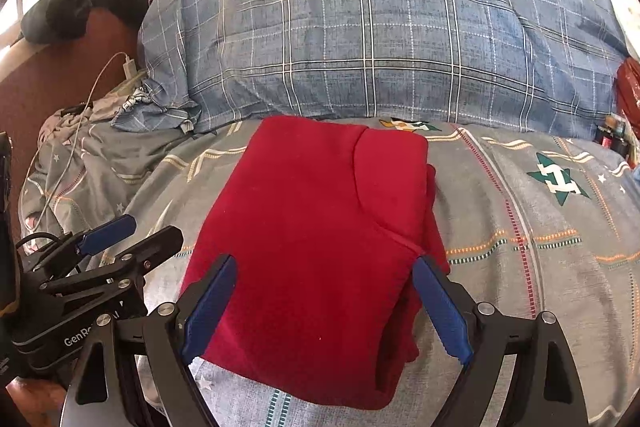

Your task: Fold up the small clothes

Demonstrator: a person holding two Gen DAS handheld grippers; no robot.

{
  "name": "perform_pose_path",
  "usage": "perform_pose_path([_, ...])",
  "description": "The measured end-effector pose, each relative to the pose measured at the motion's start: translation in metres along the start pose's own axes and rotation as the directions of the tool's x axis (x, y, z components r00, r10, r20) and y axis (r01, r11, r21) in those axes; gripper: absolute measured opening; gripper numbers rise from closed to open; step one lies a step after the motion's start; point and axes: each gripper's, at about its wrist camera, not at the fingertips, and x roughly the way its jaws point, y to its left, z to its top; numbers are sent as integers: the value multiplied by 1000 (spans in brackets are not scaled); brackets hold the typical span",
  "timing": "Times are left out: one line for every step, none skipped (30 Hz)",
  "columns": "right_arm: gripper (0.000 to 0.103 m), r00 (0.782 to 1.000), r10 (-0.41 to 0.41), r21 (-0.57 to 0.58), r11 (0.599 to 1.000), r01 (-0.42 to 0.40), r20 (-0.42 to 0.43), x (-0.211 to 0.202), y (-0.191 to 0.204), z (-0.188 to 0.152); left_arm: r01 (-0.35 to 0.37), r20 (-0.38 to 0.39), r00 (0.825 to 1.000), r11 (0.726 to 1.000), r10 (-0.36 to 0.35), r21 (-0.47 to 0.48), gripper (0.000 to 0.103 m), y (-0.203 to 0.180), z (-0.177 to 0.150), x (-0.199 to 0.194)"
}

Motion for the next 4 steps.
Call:
perform_pose_path([87,1000,0,-3,1000,0,1,1,1,0,7,1,1000,1000,-7,0,67,1,0,1])
perform_pose_path([87,1000,0,-4,1000,0,0,2,2,0,15,0,1000,1000,-15,-1,67,2,1,2])
perform_pose_path([87,1000,1,-6,1000,-1,-2,3,2,0,19,-4,1000,1000,-19,-3,67,4,2,4])
perform_pose_path([87,1000,1,-7,1000,-1,-3,3,2,1,18,-8,1000,1000,-18,-6,67,7,3,6])
